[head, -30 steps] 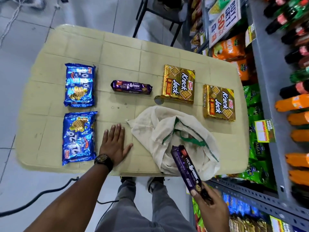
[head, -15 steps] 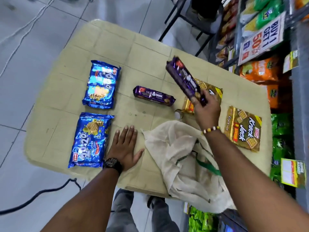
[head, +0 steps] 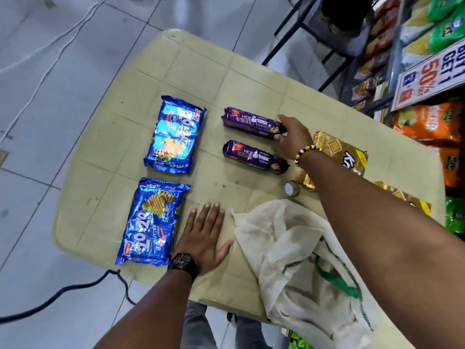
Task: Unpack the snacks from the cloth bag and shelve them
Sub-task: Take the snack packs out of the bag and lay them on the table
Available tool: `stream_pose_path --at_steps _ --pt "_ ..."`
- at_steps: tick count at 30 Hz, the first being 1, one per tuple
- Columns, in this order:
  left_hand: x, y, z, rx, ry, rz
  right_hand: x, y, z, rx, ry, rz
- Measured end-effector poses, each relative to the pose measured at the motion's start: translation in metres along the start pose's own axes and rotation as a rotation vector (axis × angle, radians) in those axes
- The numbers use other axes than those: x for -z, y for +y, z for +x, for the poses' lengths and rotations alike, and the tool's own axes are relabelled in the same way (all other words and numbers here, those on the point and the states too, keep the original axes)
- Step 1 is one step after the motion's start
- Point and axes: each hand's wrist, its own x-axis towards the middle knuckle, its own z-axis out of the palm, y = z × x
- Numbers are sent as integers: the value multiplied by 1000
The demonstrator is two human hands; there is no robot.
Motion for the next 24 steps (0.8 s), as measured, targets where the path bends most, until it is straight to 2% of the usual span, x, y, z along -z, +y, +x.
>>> stream_pose_path --at_steps 3,8,12,19,24 --pt "1 0 0 3 -25 -4 7 -1 -12 -78 42 -6" --pt "8 1 0 9 -73 3 32 16 -83 -121 244 204" --pt "17 3 1 10 -104 17 50 70 -171 -225 345 219" --pt "37 12 -2 45 -177 21 59 165 -322 -484 395 216" --pt "56 27 5 114 -125 45 62 205 -377 -578 447 289"
